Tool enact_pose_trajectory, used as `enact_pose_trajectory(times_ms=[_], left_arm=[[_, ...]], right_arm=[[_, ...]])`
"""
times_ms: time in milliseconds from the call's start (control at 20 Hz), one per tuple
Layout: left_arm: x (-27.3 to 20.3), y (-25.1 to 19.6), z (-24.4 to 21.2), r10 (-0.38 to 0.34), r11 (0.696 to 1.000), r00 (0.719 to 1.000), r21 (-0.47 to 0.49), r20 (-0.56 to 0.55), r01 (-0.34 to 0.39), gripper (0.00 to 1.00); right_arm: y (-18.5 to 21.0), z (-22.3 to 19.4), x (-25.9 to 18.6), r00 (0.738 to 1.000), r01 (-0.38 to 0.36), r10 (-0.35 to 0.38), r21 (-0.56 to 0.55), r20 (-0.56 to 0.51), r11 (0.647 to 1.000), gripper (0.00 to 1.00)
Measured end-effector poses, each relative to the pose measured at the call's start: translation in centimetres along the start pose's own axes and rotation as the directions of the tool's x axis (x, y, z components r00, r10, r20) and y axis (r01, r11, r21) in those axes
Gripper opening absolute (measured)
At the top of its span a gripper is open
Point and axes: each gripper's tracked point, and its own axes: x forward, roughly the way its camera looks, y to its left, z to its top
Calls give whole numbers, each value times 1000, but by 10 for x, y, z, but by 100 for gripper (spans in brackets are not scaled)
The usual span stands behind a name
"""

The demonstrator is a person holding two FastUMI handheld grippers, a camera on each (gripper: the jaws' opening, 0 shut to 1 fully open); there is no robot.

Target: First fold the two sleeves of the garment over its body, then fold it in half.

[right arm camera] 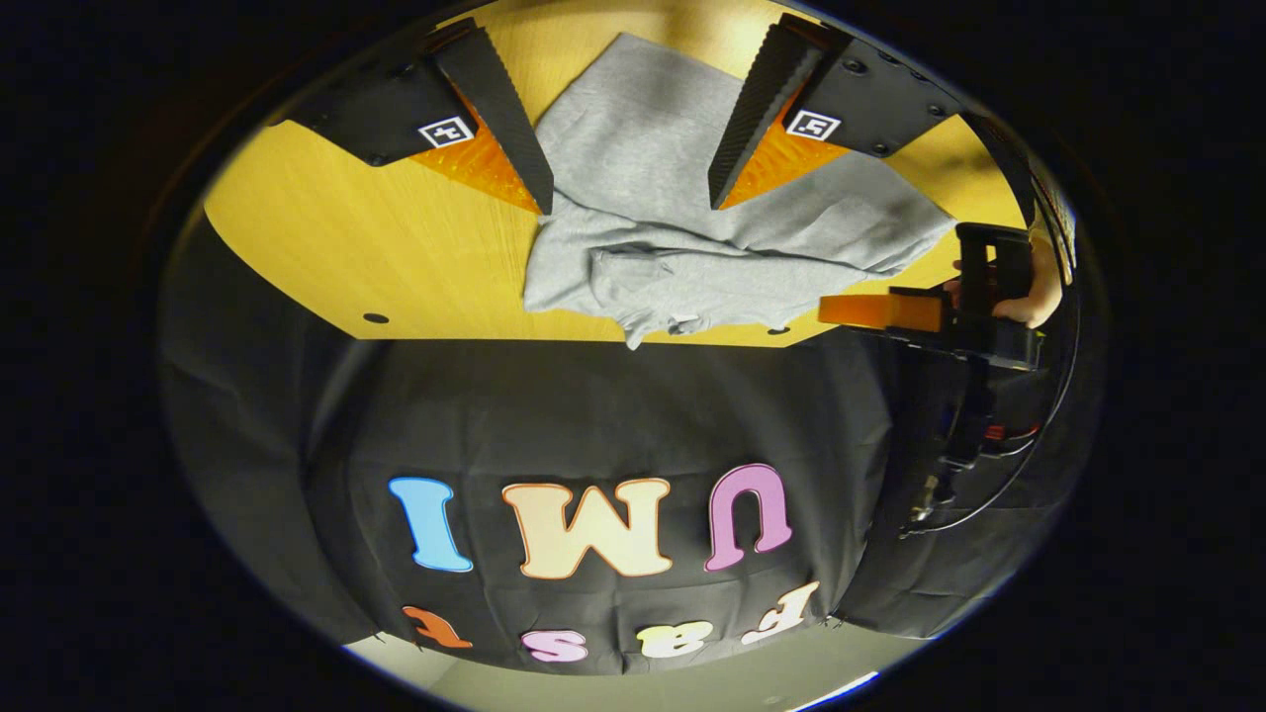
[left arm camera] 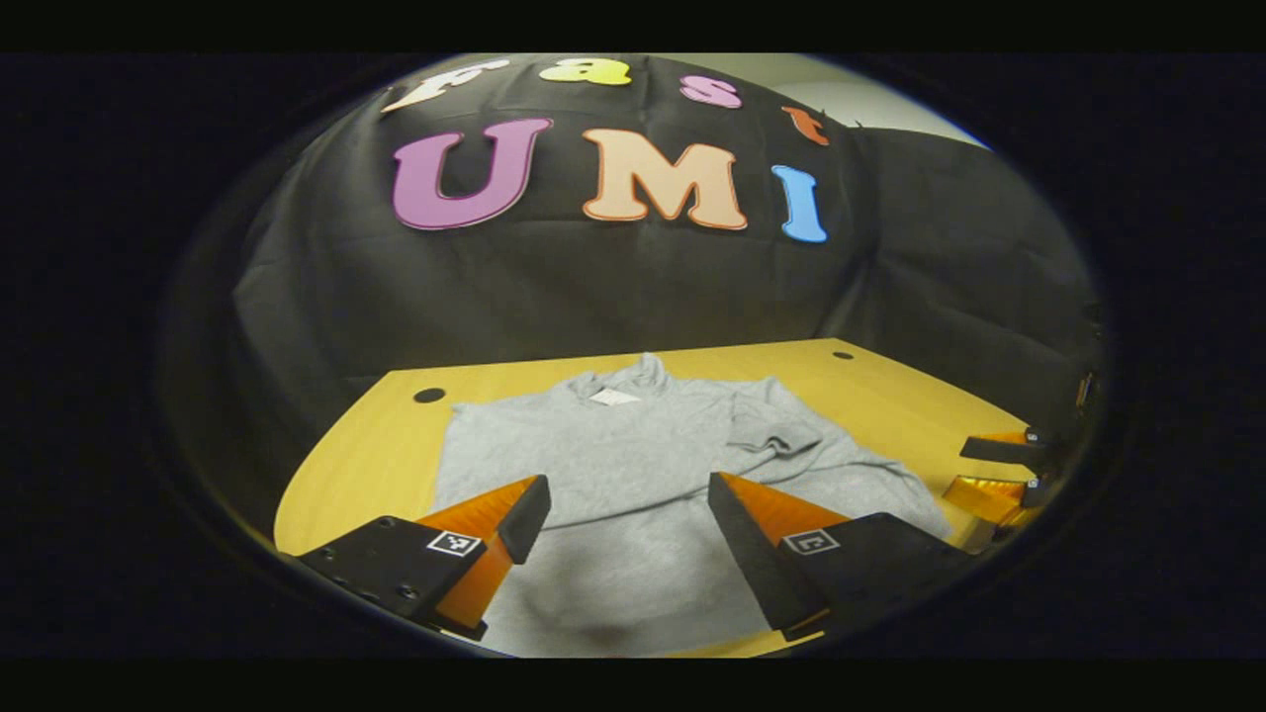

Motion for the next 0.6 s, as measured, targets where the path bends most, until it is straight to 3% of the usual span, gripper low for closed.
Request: enact_pose_trajectory(times_ms=[300, 600], left_arm=[[-47, 37, -77, 62, 998, 989, -4, -138, -63, 94], [-71, 51, -110, 88, 996, 976, -13, -198, -92, 95]], right_arm=[[6, -34, -3, 994, -1, -2, -27, -111, 1000, 98], [10, -68, -3, 976, -5, -10, -67, -218, 998, 98]])
